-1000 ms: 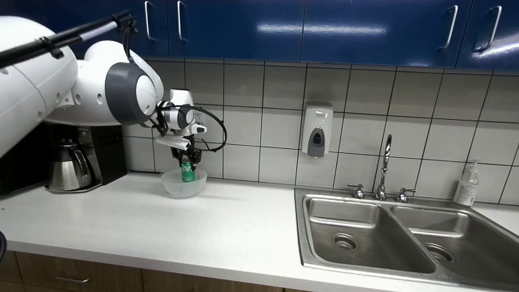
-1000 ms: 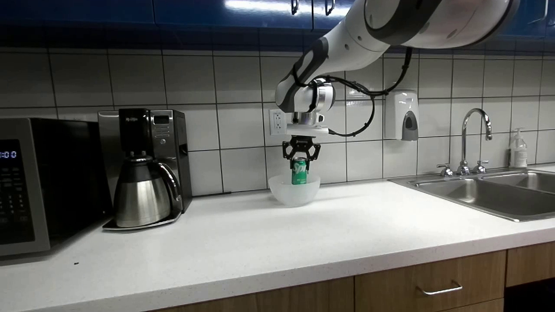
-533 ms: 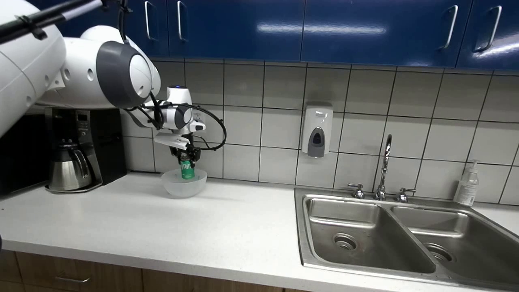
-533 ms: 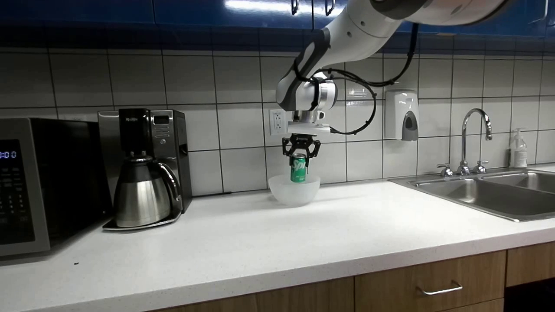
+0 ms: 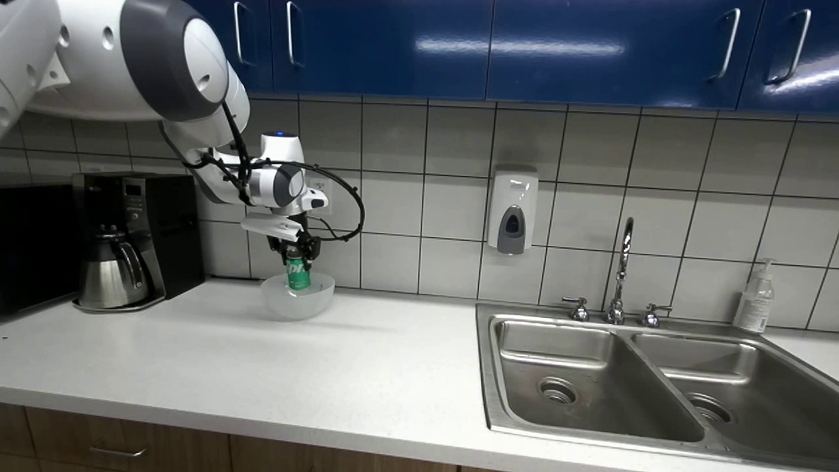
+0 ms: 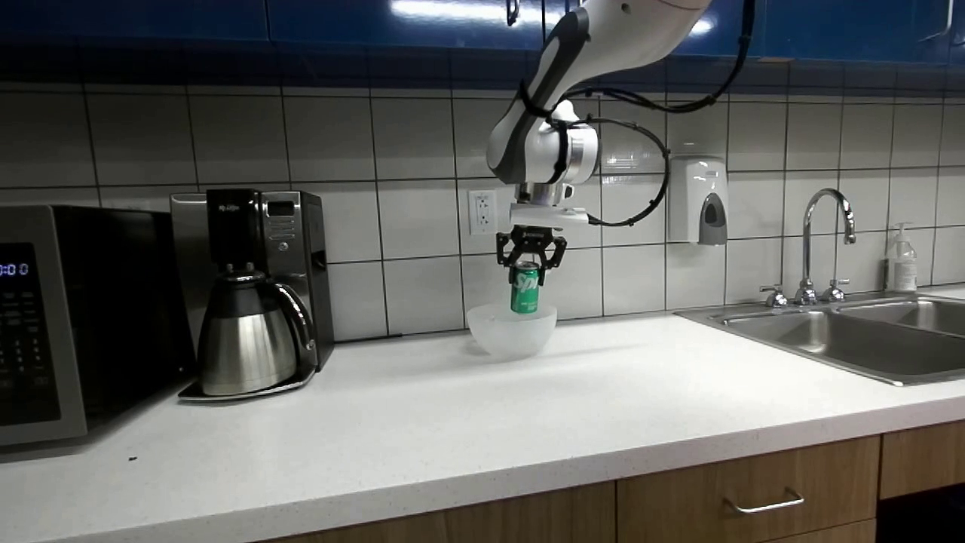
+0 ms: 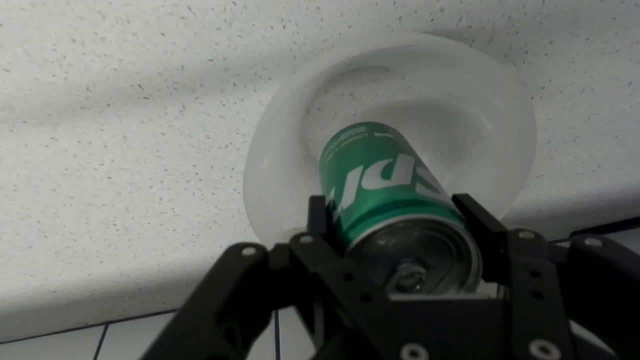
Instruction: Remove the can from the bowl
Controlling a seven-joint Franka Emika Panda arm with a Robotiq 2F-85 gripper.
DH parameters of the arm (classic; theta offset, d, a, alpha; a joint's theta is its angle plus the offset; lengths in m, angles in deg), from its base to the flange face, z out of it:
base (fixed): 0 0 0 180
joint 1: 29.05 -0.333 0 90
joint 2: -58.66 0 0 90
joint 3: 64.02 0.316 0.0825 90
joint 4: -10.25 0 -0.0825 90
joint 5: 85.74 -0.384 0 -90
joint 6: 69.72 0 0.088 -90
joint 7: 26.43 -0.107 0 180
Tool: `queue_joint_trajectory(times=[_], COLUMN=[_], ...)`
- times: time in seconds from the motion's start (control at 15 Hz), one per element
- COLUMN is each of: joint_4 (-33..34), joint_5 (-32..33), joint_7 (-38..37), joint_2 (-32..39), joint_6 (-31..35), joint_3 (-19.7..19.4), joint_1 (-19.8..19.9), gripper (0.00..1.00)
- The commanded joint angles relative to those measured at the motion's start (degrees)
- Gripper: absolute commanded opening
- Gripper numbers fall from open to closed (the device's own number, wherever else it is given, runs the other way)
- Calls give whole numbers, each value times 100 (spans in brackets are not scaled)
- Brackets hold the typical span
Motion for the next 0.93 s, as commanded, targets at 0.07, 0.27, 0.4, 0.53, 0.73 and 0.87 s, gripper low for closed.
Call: queue_joint_trajectory(times=[0.07, 0.27, 0.4, 0.53, 0.73, 0.87], joint_4=[-1197, -1703, -2022, -2380, -2989, -3366], joint_5=[72, 70, 104, 117, 150, 223], joint_7=[238, 341, 334, 286, 182, 110], joint_2=[-1019, -1479, -1755, -2019, -2354, -2531], joint_6=[222, 251, 172, 111, 140, 179], joint_3=[123, 135, 110, 100, 70, 22], joint_1=[159, 211, 211, 207, 192, 188], gripper=[39, 39, 39, 39, 39, 39])
